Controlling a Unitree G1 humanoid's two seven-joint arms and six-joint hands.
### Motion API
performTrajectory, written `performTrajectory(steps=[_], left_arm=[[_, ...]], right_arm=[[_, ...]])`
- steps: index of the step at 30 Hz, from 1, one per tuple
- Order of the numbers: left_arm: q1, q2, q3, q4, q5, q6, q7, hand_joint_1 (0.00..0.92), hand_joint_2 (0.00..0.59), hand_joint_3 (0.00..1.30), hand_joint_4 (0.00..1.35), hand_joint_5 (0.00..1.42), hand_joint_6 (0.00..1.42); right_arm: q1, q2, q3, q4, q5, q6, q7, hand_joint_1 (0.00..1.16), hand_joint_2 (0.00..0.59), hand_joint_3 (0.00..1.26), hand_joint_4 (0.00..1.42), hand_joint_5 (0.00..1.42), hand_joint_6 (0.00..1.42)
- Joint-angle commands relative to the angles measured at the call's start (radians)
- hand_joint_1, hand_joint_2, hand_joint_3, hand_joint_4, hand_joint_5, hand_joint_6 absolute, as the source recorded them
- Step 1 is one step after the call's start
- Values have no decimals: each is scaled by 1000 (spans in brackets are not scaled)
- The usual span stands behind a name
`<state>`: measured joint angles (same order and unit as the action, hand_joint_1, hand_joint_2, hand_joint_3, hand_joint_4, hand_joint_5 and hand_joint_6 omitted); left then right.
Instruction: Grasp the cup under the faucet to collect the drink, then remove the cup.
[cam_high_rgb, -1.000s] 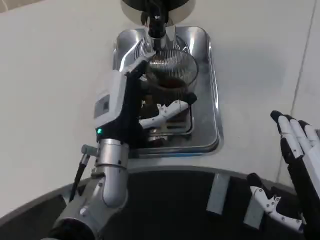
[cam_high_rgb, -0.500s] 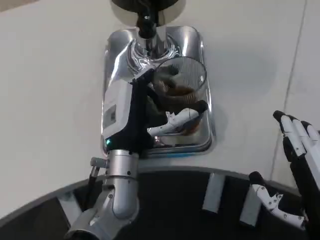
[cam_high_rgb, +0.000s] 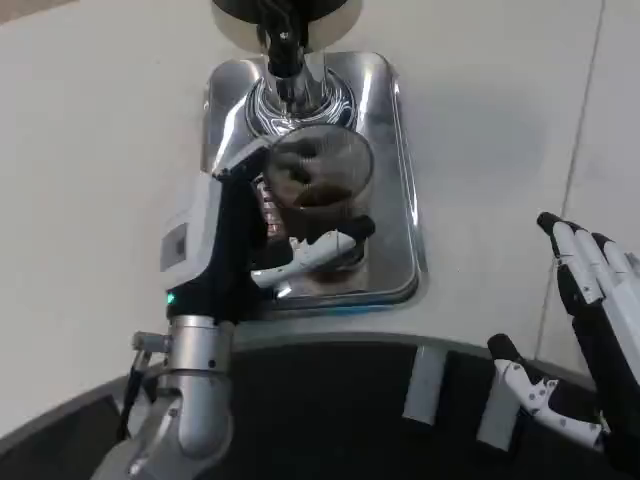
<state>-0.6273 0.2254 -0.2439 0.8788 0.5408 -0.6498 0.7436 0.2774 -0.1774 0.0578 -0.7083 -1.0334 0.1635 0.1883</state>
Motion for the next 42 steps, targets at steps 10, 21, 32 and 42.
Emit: performTrajectory(steps=[10, 21, 32, 42], left_arm=[[136, 81, 79, -216, -29, -67, -101, 704, 42, 1112, 1160, 1314, 1424], [327, 167, 149, -443, -60, -137, -201, 698, 33, 1113, 1155, 1314, 1424], [558, 219, 231, -721, -102, -231, -362, 695, 30, 1116, 1169, 1325, 1424], [697, 220, 284, -827, -142, -311, -471, 707, 26, 1126, 1169, 1328, 1424]], right_arm=[[-39, -58, -10, 64, 50, -51, -44, 540, 432, 0, 0, 0, 2], [-57, -105, 28, 93, -7, -110, -99, 473, 448, 0, 0, 0, 0], [22, -196, 51, 96, -86, -230, -198, 412, 483, 0, 0, 0, 0], [127, -170, 69, 83, -133, -279, -366, 385, 529, 0, 0, 0, 0]])
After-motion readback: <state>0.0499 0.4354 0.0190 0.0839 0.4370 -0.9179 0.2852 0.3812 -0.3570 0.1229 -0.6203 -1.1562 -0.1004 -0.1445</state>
